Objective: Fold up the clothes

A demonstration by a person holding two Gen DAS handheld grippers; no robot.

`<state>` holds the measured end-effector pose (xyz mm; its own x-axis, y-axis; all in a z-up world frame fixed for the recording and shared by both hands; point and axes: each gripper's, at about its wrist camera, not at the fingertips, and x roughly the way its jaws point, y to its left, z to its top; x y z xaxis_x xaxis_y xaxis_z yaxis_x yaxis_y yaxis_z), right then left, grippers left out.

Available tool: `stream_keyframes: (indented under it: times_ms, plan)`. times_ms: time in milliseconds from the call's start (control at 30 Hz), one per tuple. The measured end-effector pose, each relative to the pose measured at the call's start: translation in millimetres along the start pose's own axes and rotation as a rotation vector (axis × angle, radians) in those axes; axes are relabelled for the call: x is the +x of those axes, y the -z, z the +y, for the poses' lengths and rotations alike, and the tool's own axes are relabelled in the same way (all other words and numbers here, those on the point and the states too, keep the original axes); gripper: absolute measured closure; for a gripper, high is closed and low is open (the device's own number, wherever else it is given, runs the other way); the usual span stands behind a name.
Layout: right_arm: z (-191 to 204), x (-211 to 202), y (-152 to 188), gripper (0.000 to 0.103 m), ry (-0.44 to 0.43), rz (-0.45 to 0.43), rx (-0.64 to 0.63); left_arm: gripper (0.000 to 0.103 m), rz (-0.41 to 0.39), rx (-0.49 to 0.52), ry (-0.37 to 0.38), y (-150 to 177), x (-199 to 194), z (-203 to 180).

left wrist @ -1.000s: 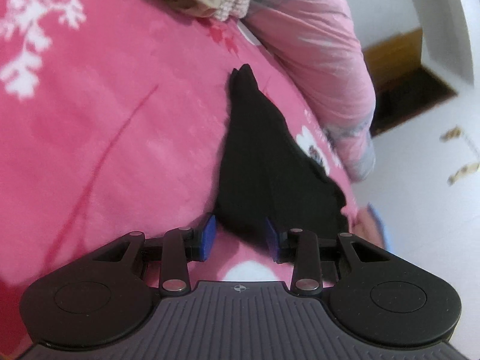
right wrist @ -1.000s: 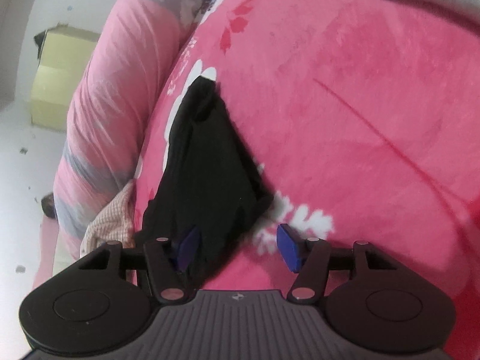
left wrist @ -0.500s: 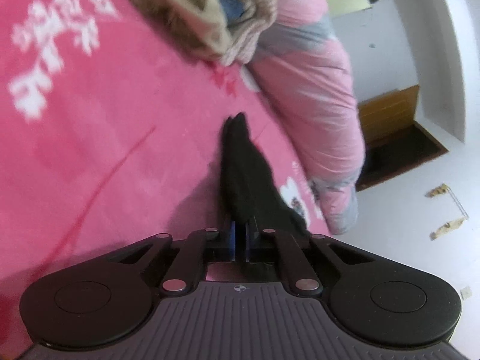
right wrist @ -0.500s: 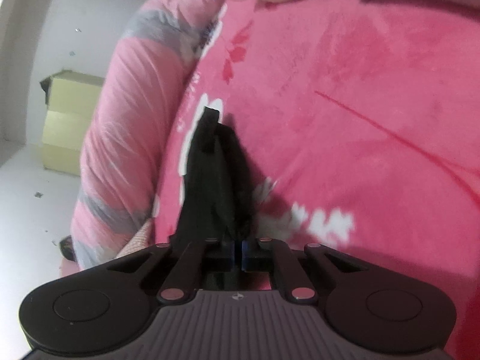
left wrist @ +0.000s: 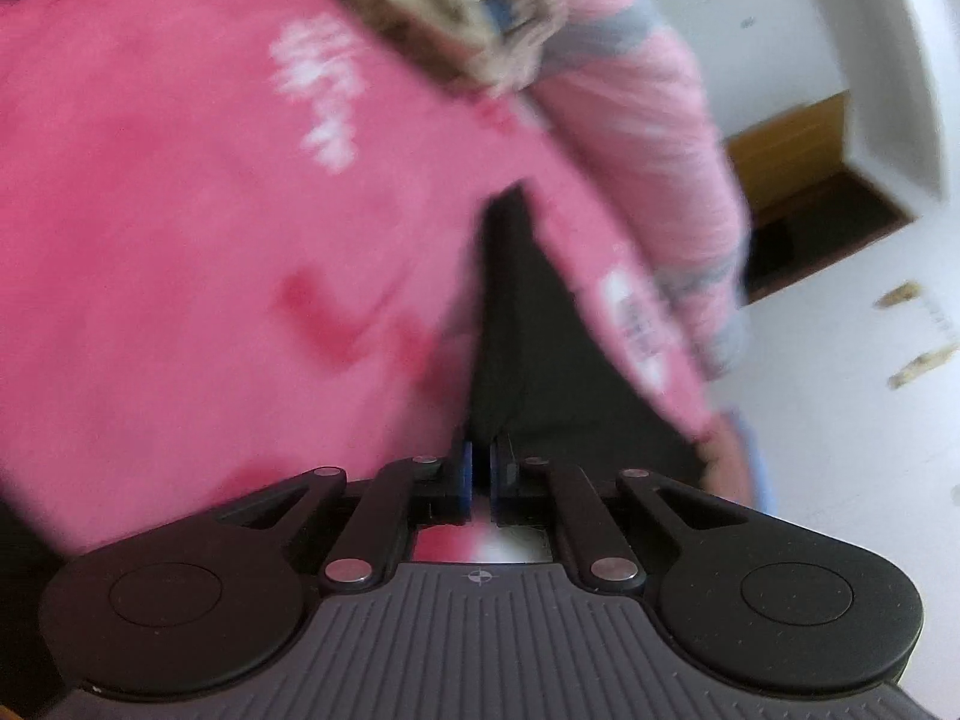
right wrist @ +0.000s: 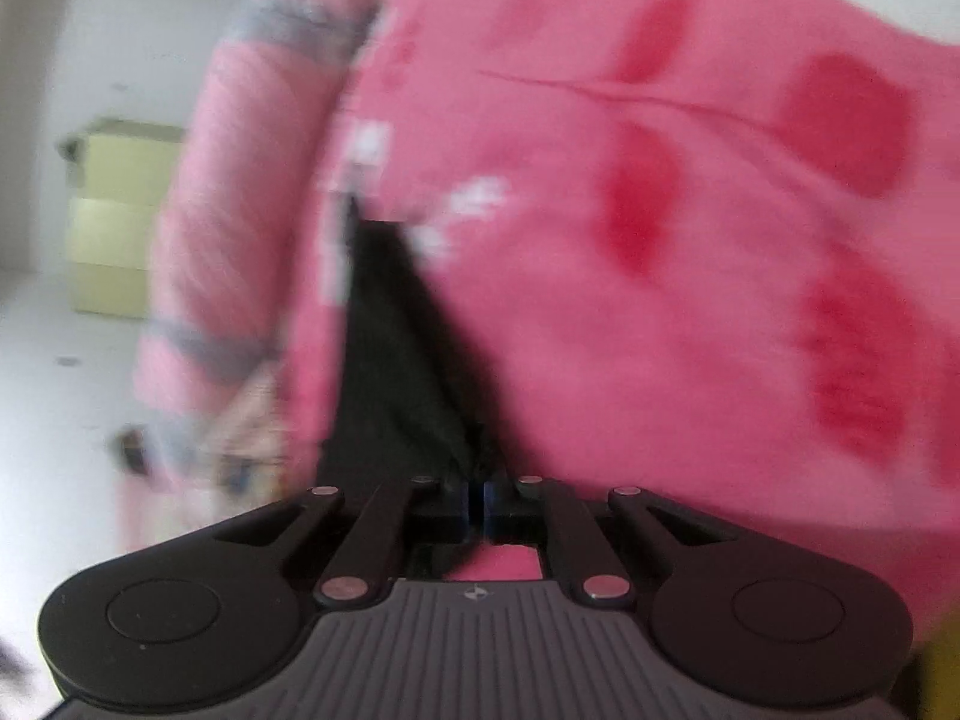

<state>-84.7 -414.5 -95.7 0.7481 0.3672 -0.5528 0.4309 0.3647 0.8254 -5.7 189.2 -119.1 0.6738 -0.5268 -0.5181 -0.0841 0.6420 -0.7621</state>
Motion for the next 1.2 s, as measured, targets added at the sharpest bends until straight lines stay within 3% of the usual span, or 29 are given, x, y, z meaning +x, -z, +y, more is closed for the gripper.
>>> stream_keyframes:
  times_ms: [167,267,367,467,567,633,767,833,933,1067,1200]
  plan:
    - [26,-19,-2,0.093,0.11,-0.015,-0.217,0.098,0.019,0.129,-0.066,0,-13,-10]
    - [49,-42,2,0.091,0.214,-0.105,-0.381,0.095,-0.001,0.227,-0.137,-2,-30,-16]
    - [76,-51,14,0.091,0.245,-0.201,-0.55,0.089,-0.06,0.317,-0.128,-8,-32,-33]
    - [111,-31,40,0.091,0.218,-0.217,-0.791,0.084,-0.098,0.4,-0.078,-13,-18,-57]
    - [137,6,77,0.092,0.223,-0.205,-1.082,0.082,-0.063,0.437,-0.013,-14,16,-79]
    - [141,29,94,0.092,0.279,-0.18,-1.219,0.082,-0.004,0.445,-0.037,-12,45,-83]
    - [108,48,93,0.095,0.566,-0.131,-1.295,0.086,0.061,0.364,-0.102,-10,64,-55]
    - [94,31,83,0.095,0.595,-0.166,-1.24,0.086,0.059,0.273,-0.059,-13,54,-39]
    - [100,4,70,0.091,0.565,-0.192,-1.144,0.084,0.038,0.234,-0.045,-17,39,-35]
    - [118,-8,58,0.09,0.493,-0.245,-1.123,0.08,-0.006,0.289,-0.055,-22,26,-50]
    - [139,20,44,0.09,0.407,-0.25,-1.145,0.078,-0.03,0.342,-0.04,-30,32,-72]
